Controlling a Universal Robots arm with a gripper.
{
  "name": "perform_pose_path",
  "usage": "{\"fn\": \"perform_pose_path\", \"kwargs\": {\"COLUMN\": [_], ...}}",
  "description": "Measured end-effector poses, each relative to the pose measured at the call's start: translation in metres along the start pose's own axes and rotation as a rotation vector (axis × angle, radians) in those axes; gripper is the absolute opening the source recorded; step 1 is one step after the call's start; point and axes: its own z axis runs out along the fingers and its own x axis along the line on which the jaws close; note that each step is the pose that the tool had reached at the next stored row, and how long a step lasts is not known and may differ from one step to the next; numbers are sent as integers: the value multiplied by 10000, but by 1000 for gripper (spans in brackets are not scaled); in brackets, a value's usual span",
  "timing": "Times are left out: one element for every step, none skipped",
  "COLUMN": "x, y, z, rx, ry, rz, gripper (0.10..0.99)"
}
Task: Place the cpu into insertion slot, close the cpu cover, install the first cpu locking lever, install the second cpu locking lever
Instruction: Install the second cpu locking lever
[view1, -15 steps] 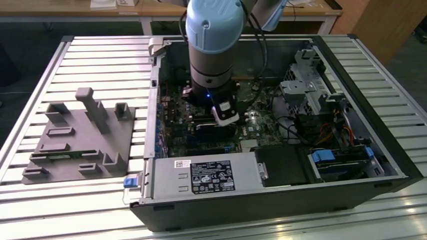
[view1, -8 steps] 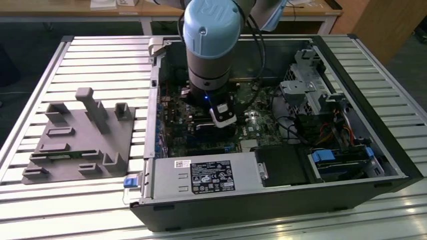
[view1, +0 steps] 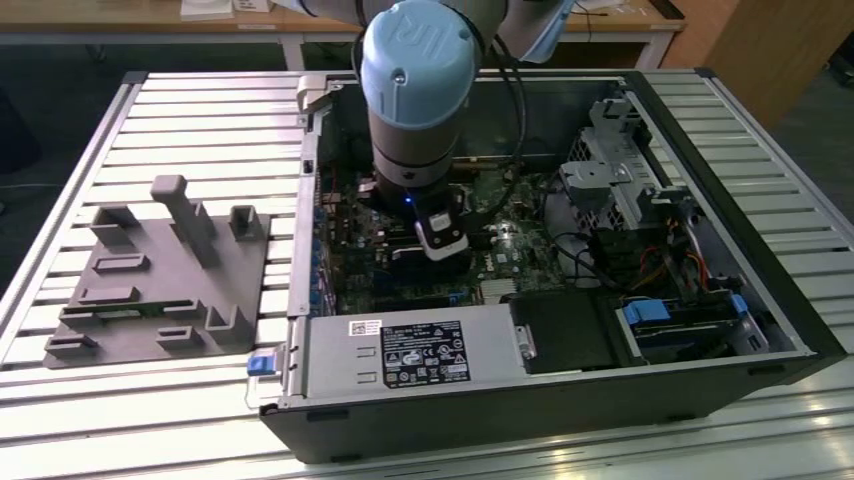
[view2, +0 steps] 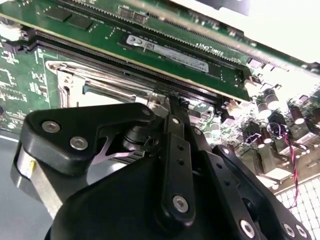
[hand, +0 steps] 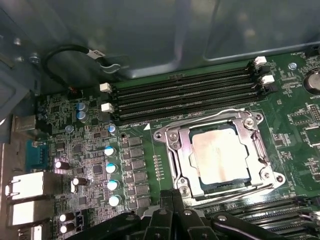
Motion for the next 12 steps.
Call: {"fn": "perform_pose_path", "kwargs": {"x": [1, 1, 1, 2, 3, 4, 5, 6, 6, 7, 6, 5], "y": [0, 1, 5, 11, 18, 26, 36, 44, 52, 60, 66, 71], "z": [0, -4, -17, -32, -54, -78, -104, -130, -153, -175, -191, -203], "rx": [1, 3, 2, -3, -1, 1, 0, 3, 8, 18, 41, 74], "ry": [1, 1, 1, -1, 0, 0, 0, 1, 0, -2, -7, -15], "rz": [0, -1, -1, -1, 0, -1, 0, 0, 0, -1, -1, 0], "gripper": [106, 106, 106, 106, 106, 106, 106, 106, 106, 106, 106, 106]}}
